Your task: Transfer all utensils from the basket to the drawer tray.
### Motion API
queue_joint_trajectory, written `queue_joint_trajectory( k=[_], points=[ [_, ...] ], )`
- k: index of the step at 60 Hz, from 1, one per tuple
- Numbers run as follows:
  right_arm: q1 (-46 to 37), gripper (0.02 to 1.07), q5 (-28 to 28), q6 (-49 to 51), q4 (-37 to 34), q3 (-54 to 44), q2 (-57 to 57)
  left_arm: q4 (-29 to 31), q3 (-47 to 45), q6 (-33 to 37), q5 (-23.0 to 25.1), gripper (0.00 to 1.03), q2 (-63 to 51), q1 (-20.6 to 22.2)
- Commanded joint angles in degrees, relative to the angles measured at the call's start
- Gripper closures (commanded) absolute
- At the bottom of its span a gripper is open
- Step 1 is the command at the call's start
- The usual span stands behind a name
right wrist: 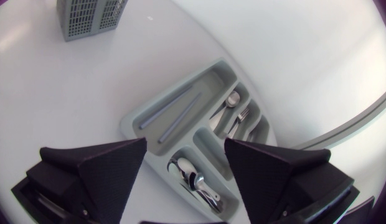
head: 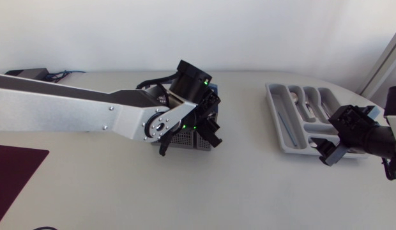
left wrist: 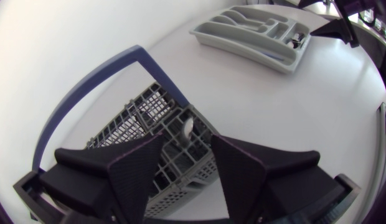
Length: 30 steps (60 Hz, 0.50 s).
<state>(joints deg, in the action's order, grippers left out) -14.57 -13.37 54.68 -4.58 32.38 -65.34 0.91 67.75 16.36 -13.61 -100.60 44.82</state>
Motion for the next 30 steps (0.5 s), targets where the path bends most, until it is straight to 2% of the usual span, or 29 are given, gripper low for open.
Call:
queue_joint_trajectory(
  k=[1, 10, 20, 30],
  points=[
    [1.3, 0.17, 0.8, -2.0, -0.6, -1.8, 1.4, -1.3, -0.9, 0.4, -0.5, 0.56, -1.6, 0.7],
    [2.6, 0.17, 1.4, -2.9, -1.3, -2.1, 2.9, -2.2, -0.7, 0.3, -0.9, 0.62, -2.7, 1.4],
    [3.4, 0.17, 1.6, -3.3, -1.9, -2.7, 4.0, -5.3, -1.4, 0.9, -1.8, 0.80, -3.3, 1.8],
    [3.6, 0.17, 1.6, -3.3, -1.8, -3.4, 4.4, -7.2, -2.0, 1.7, -3.0, 0.93, -3.7, 1.9]
  ],
)
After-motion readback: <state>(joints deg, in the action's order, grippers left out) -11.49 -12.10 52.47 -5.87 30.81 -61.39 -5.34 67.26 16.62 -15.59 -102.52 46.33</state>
